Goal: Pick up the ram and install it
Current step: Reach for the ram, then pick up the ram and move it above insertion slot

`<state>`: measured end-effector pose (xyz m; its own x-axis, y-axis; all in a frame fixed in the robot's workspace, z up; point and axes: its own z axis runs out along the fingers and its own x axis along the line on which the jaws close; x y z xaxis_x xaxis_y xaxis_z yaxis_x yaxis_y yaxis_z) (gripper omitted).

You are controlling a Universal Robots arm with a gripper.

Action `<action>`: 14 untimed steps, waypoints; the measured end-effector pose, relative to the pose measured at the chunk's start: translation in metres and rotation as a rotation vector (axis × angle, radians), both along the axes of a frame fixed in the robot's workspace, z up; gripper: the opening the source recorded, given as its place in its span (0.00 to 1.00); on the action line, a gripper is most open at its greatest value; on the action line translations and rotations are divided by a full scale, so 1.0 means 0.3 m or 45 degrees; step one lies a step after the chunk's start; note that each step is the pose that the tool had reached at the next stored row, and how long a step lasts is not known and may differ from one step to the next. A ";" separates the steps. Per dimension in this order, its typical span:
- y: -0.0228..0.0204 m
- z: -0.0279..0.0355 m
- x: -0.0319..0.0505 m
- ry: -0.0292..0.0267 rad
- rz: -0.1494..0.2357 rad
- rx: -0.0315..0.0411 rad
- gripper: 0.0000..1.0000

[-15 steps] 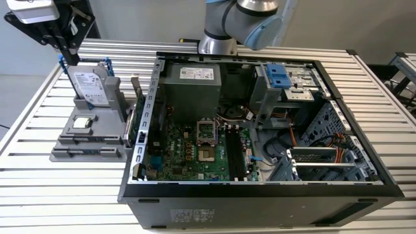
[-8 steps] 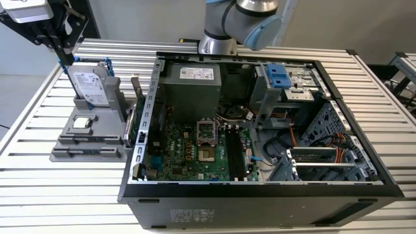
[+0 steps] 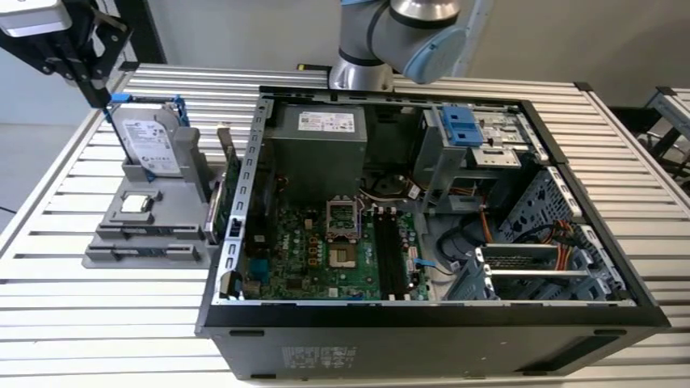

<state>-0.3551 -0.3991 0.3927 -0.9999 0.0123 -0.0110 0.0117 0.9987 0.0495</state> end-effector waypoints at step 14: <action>-0.018 0.000 -0.006 -0.0001 0.003 0.0001 0.00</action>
